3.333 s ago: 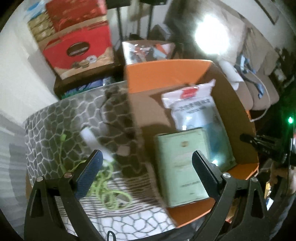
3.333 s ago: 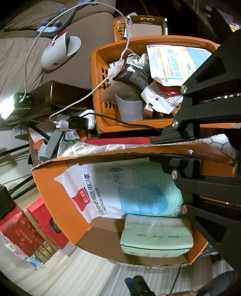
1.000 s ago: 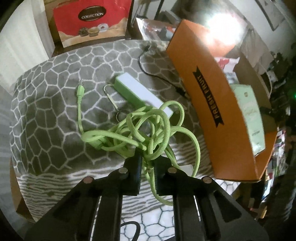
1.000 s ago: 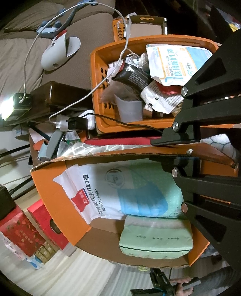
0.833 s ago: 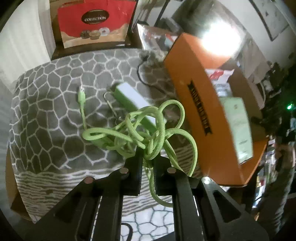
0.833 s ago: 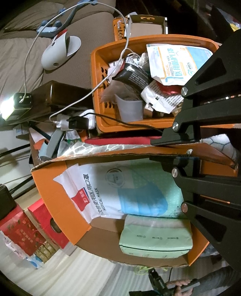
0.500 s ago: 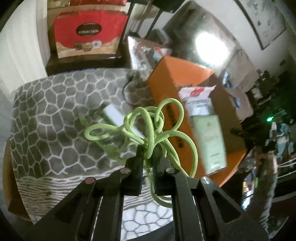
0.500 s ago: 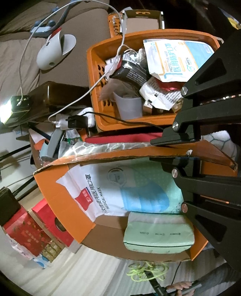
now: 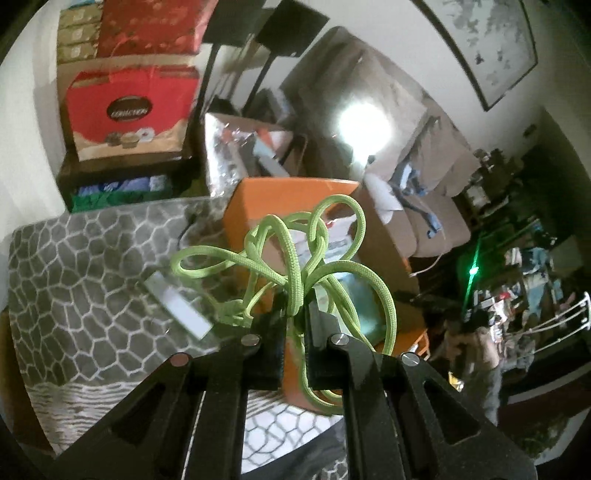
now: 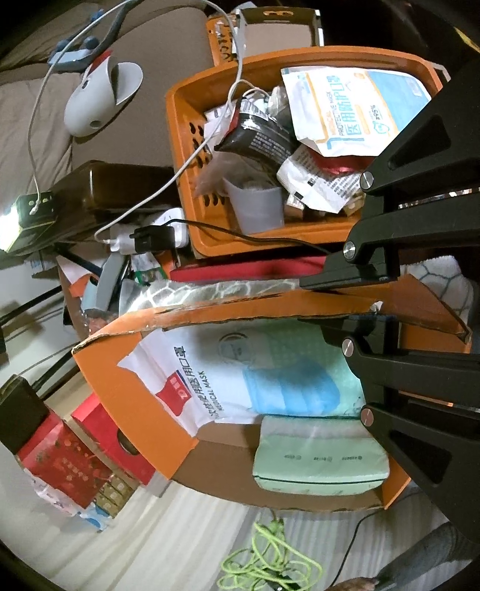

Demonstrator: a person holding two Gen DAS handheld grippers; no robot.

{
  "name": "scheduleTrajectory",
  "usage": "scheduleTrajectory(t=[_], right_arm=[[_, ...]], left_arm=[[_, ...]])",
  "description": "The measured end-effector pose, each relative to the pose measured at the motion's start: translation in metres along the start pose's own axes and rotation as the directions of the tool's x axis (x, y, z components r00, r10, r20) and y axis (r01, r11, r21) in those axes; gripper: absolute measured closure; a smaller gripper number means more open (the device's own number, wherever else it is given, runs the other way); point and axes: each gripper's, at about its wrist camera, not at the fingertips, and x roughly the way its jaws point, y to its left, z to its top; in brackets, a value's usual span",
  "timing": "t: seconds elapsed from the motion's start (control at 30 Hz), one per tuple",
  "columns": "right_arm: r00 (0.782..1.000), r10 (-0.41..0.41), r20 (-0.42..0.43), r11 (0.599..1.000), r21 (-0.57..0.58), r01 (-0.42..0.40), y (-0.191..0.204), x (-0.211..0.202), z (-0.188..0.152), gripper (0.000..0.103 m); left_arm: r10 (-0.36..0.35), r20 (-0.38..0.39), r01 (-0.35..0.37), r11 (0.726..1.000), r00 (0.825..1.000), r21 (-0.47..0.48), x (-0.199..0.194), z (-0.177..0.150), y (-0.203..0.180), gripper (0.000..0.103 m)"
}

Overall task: Organize objects
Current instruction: 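Lift the lime-green cable with the left gripper toward the orange box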

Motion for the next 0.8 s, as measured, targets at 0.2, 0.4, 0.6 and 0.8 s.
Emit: scheduleTrajectory(t=[0.2,0.4,0.6,0.8], right_arm=[[1.000,-0.002,0.001,1.000,-0.005,0.002,0.001,0.000,0.000,0.093],[1.000,0.008,0.006,1.000,0.002,-0.008,0.000,0.000,-0.001,0.092],[1.000,0.009,0.006,1.000,0.002,-0.009,0.000,-0.001,-0.001,0.092],[1.000,0.008,0.006,1.000,0.002,-0.008,0.000,-0.001,-0.001,0.092]], left_arm=[[-0.037,0.010,0.037,0.999,0.999,0.000,0.008,0.022,-0.025,0.095],[-0.063,-0.005,0.062,0.998,0.998,-0.024,0.037,0.042,-0.039,0.095],[-0.094,0.001,0.094,0.994,0.996,-0.055,0.062,0.056,-0.045,0.095],[-0.138,0.012,0.139,0.990,0.990,-0.034,0.058,0.067,-0.068,0.095]])
